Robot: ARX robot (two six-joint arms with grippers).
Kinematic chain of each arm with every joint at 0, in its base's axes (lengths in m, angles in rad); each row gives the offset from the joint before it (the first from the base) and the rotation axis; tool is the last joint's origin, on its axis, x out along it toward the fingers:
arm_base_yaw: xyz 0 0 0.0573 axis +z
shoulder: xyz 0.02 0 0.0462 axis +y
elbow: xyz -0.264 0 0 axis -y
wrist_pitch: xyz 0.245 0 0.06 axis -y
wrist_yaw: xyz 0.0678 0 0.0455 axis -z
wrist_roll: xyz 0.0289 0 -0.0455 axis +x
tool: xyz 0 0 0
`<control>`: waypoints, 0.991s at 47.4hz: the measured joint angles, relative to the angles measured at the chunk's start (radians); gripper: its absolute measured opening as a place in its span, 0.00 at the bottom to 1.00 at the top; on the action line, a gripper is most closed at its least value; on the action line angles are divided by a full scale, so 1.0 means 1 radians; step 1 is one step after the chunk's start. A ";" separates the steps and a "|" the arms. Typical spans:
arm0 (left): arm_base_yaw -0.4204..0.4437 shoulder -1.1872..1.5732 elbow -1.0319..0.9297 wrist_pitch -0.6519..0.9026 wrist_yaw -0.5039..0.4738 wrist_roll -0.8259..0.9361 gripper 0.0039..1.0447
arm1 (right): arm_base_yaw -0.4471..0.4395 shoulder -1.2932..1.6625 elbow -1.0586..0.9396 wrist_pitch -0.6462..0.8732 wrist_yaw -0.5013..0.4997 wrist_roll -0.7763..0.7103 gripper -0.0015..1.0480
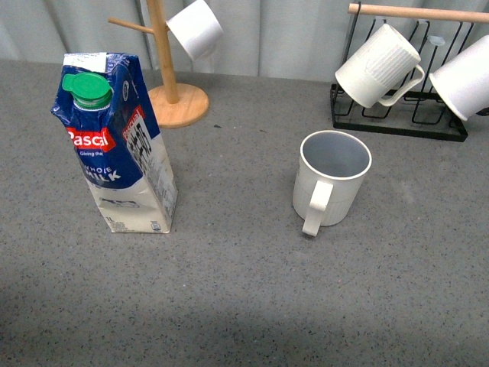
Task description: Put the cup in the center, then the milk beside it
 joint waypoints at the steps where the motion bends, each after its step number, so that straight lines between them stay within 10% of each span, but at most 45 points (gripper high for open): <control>1: -0.005 0.035 0.004 0.029 0.000 -0.005 0.94 | 0.000 0.000 0.000 0.000 0.000 0.000 0.91; 17: -0.150 0.579 0.066 0.431 -0.089 -0.060 0.94 | 0.000 0.000 0.000 0.000 0.000 0.000 0.91; 47: -0.332 0.967 0.182 0.615 -0.174 -0.090 0.94 | 0.000 0.000 0.000 0.000 0.000 0.000 0.91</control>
